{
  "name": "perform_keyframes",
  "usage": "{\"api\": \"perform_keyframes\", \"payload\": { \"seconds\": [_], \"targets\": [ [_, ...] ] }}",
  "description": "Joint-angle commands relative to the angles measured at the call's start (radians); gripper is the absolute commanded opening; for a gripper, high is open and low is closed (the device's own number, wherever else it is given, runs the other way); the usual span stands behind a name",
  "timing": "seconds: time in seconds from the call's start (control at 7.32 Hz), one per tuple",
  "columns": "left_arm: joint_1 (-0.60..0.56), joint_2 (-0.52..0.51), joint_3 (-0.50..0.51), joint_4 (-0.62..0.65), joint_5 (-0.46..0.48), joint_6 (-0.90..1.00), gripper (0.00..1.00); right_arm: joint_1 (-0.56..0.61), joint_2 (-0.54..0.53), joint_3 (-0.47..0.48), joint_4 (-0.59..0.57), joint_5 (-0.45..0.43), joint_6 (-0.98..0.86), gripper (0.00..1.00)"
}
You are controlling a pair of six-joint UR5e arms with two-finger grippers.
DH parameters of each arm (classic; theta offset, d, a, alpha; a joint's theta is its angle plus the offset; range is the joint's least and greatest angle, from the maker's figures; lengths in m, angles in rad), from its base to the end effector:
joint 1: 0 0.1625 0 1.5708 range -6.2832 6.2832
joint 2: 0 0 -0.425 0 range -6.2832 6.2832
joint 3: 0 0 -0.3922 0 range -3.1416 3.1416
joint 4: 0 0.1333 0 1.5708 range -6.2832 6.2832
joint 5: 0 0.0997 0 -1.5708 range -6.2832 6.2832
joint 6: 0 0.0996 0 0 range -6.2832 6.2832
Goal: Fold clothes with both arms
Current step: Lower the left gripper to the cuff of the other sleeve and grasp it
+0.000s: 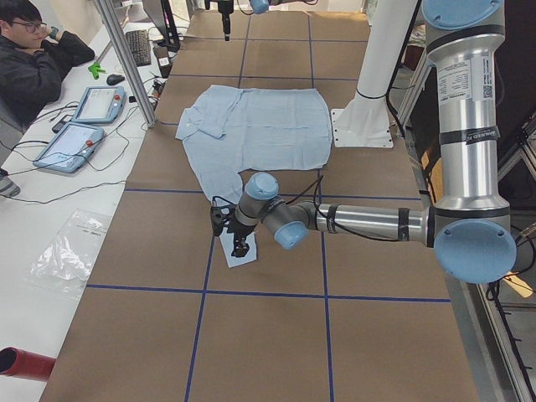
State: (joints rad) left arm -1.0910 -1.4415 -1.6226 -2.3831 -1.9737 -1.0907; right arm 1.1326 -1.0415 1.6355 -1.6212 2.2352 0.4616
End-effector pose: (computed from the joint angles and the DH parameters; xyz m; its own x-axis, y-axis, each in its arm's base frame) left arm 0.1341 -0.4619 0.6155 0.6246 -0.2799 -0.7290 0.4580 0.8875 0.0516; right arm -0.2173 -0.6331 0.3254 0.6789 -0.2125 0.7028 0.0679 0.9713 0.2281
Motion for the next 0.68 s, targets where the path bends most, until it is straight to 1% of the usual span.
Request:
{"api": "perform_keyframes", "payload": {
  "seconds": [0.0, 0.14, 0.27, 0.55],
  "targets": [
    [0.025, -0.002, 0.084, -0.094, 0.013, -0.009, 0.82, -0.005, 0.0, -0.003, 0.001, -0.003, 0.003, 1.0],
    [0.073, -0.007, 0.084, -0.094, 0.033, -0.04, 0.81, -0.011, 0.0, -0.003, 0.001, -0.003, 0.005, 1.0],
    [0.15, -0.025, 0.084, -0.094, 0.088, -0.116, 0.78, -0.013, 0.0, -0.005, 0.003, -0.005, 0.005, 1.0],
    [0.164, -0.028, 0.081, -0.093, 0.095, -0.118, 0.77, -0.013, 0.0, -0.003, 0.003, -0.005, 0.005, 1.0]
  ]
}}
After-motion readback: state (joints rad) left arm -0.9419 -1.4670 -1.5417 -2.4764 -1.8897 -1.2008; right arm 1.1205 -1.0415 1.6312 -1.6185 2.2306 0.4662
